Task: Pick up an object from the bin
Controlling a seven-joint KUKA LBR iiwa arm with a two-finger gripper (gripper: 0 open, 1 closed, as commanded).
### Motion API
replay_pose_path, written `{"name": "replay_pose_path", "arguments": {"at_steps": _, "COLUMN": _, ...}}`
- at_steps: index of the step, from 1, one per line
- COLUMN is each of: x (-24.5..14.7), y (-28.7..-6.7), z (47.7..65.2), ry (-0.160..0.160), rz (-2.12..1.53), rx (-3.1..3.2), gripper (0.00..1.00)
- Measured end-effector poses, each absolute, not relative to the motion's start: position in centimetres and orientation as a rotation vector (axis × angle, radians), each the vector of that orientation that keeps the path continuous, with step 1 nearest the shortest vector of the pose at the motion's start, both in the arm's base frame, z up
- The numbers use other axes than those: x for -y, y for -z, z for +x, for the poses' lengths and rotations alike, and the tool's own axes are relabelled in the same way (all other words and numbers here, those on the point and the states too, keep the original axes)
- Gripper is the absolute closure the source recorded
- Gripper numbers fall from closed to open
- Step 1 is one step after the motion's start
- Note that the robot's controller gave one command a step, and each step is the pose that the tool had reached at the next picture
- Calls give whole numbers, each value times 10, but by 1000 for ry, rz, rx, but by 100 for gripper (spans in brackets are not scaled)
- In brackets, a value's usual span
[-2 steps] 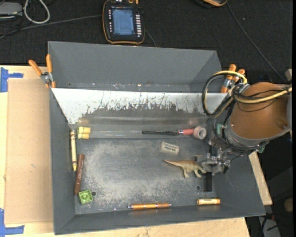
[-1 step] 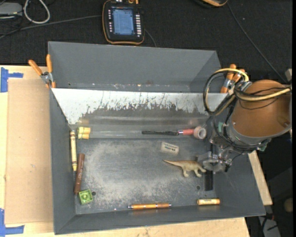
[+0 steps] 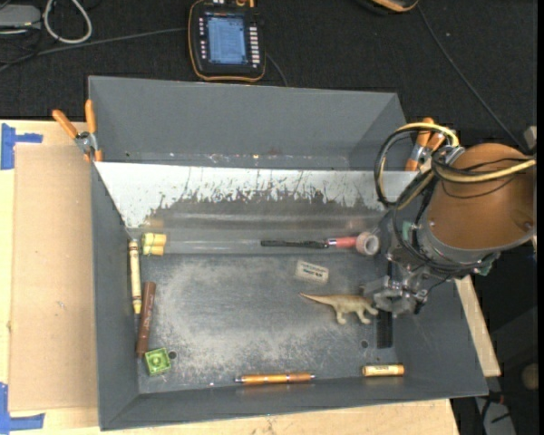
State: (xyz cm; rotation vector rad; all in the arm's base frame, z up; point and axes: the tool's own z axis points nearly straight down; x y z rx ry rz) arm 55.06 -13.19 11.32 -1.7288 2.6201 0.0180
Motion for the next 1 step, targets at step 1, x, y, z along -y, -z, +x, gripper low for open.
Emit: {"name": "replay_pose_path", "arguments": {"at_steps": 1, "x": 131, "y": -125, "z": 550, "ry": -25, "rz": -1726, "rx": -2625, "gripper": 100}}
